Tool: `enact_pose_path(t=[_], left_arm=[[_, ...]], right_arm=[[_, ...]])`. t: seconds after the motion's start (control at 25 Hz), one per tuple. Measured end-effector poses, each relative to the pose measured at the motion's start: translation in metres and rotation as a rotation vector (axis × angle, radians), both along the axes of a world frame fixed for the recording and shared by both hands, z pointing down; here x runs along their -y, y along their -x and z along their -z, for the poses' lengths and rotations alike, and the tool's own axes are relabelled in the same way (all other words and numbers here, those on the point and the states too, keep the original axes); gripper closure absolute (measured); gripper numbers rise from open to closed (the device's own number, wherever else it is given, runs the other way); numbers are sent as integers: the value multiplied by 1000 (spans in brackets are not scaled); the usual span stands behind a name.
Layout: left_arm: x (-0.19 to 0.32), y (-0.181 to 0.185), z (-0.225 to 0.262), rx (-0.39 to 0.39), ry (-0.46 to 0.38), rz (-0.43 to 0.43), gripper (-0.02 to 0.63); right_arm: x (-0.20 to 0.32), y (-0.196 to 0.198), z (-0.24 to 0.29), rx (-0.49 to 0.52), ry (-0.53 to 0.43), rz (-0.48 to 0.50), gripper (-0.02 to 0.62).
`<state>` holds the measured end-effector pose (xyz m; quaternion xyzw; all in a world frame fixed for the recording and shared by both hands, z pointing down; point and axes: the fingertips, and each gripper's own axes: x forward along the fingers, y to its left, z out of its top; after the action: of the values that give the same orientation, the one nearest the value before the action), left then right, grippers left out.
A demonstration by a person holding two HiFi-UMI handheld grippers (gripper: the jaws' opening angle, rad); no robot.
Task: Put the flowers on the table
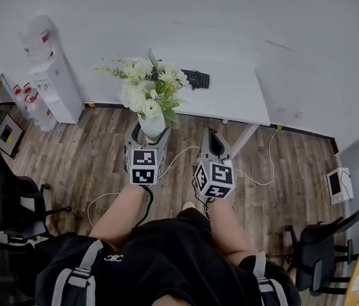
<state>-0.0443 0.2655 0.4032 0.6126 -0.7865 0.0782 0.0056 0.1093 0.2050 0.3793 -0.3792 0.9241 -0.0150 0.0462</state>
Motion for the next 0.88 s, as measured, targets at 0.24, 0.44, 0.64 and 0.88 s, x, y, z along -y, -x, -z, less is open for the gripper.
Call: enact_pose_path(t=[0.24,0.44,0.64,0.88], left_arm=[[39,18,-10,6,2,10,227],[89,45,-12,15,-6,32,227],[153,68,-20,20,9,21,225],[242,87,-19,20,9,22,225]], right_arm=[[45,13,-5,20,-9,-17,592],[104,42,-12,37,13,1,592],[166,72,-14,39,17,12,592],[255,93,-16,35,32,15,592]])
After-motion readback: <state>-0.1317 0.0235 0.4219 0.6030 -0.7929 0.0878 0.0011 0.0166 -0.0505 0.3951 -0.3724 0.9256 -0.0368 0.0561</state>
